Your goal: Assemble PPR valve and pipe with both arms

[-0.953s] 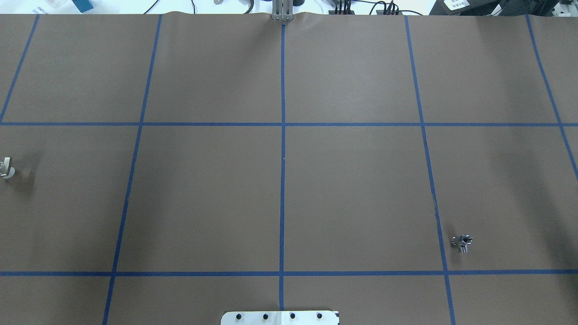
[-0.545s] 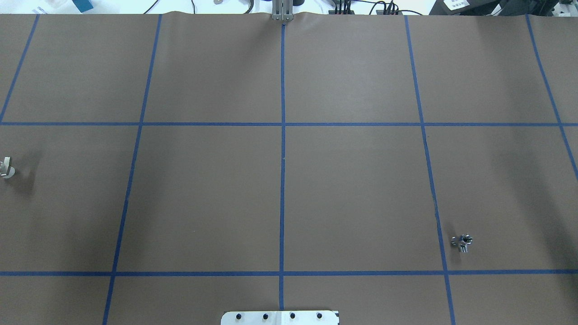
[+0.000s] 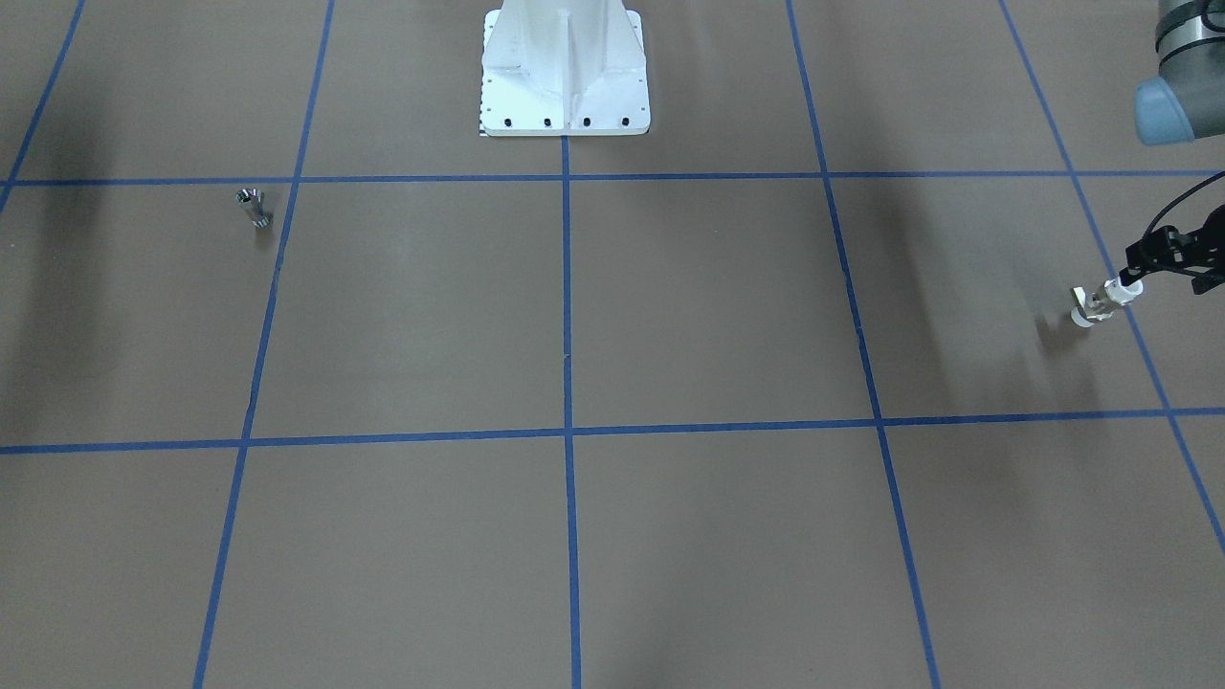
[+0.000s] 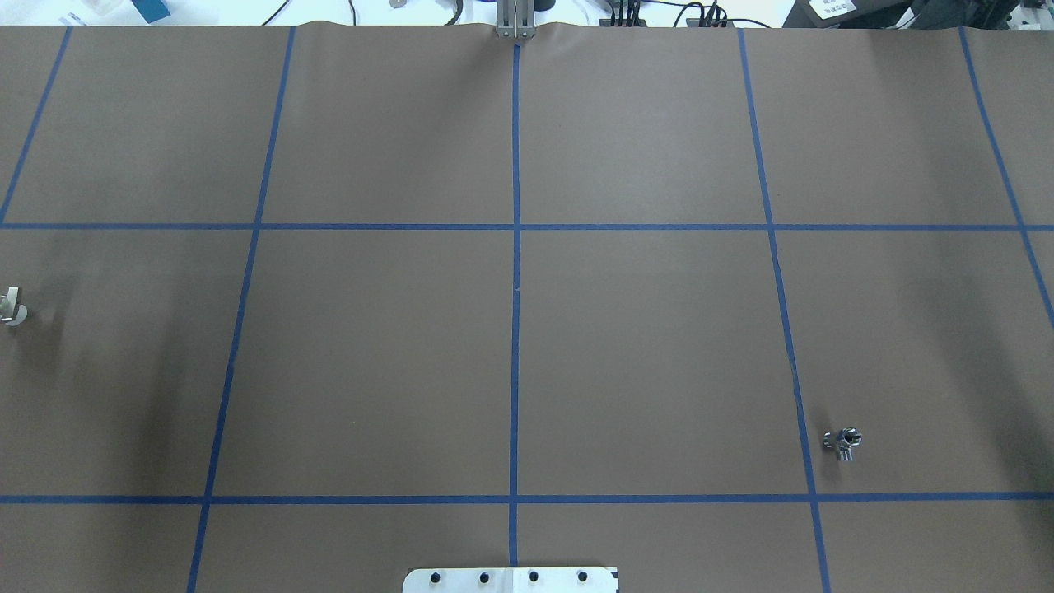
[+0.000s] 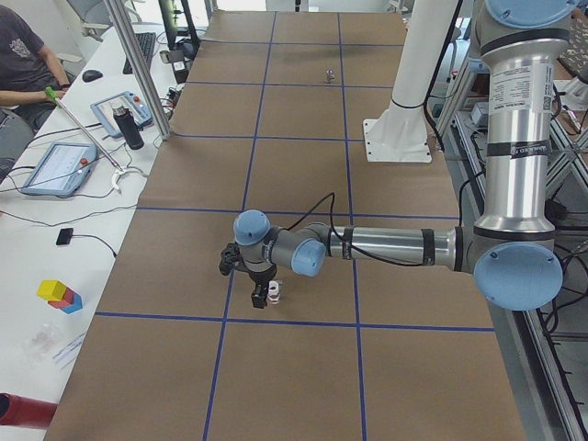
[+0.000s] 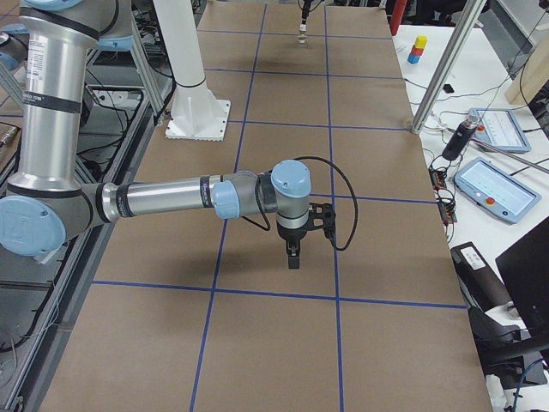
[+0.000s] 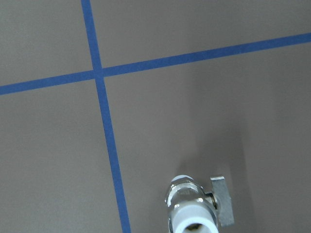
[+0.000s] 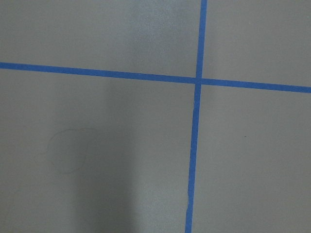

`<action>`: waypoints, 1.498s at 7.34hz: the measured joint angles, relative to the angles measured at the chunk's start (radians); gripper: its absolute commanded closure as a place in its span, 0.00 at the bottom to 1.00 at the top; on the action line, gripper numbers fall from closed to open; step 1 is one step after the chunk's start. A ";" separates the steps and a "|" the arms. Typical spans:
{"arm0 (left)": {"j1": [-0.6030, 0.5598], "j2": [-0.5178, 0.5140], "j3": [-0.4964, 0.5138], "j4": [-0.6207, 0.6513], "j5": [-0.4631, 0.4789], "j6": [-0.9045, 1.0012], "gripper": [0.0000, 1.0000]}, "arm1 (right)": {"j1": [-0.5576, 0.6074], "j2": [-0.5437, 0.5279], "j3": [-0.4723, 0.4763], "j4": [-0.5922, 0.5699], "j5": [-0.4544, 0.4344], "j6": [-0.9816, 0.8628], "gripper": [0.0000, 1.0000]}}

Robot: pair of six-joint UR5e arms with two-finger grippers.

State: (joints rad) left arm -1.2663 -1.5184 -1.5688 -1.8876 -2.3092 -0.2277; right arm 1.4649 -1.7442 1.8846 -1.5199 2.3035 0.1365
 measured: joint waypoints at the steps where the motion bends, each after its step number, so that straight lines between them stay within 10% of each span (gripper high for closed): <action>1: 0.012 0.001 0.018 -0.049 0.002 -0.035 0.00 | 0.000 0.000 0.000 0.001 0.001 0.000 0.01; 9: 0.037 0.036 -0.013 -0.099 -0.005 -0.075 0.16 | -0.003 0.001 -0.010 0.001 0.005 0.000 0.01; 11: 0.051 0.037 -0.014 -0.099 -0.005 -0.086 0.37 | -0.003 0.002 -0.014 0.001 0.005 0.000 0.01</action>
State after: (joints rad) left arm -1.2158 -1.4819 -1.5830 -1.9862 -2.3144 -0.3141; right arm 1.4620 -1.7427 1.8708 -1.5187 2.3087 0.1365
